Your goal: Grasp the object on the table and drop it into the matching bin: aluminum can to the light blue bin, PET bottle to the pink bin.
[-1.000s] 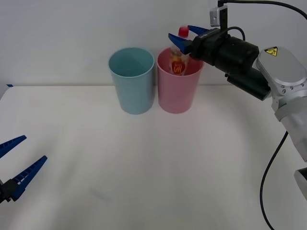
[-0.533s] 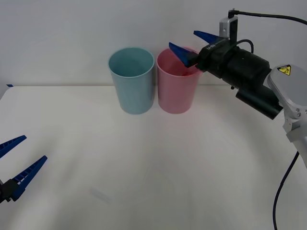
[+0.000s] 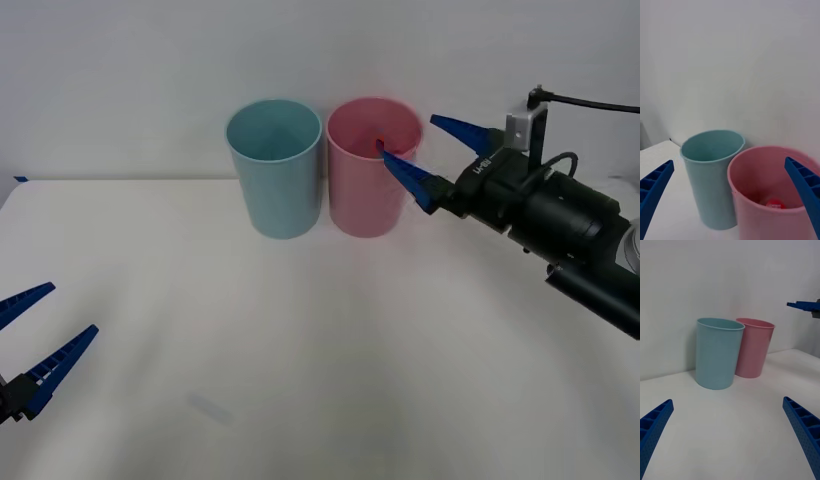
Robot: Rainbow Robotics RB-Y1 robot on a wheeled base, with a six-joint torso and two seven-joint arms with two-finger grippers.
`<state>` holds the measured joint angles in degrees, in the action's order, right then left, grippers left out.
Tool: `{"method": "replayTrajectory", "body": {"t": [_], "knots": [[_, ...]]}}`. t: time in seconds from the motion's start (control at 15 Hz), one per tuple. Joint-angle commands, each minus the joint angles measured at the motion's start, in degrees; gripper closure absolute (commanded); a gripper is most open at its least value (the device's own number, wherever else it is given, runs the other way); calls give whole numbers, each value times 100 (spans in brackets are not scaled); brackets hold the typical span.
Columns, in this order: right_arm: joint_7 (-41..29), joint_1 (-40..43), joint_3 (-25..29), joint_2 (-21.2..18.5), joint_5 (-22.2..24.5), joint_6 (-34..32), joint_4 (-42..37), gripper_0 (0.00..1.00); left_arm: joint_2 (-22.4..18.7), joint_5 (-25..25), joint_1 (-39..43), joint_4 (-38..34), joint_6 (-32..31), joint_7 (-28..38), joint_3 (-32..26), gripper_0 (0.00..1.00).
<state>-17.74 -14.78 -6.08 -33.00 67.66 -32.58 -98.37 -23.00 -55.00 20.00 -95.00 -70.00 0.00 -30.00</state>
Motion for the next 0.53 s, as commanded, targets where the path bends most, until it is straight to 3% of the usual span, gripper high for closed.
{"method": "replayTrajectory", "body": {"t": [0.07, 0.2, 0.53], "knots": [[148, 625, 336, -23, -69, -354, -429, 0, 0, 0, 0, 0, 0, 0, 0, 0], [279, 968, 476, -23, -104, -468, -622, 0, 0, 0, 0, 0, 0, 0, 0, 0], [1404, 1838, 766, -5, -491, -591, -868, 0, 0, 0, 0, 0, 0, 0, 0, 0]]}}
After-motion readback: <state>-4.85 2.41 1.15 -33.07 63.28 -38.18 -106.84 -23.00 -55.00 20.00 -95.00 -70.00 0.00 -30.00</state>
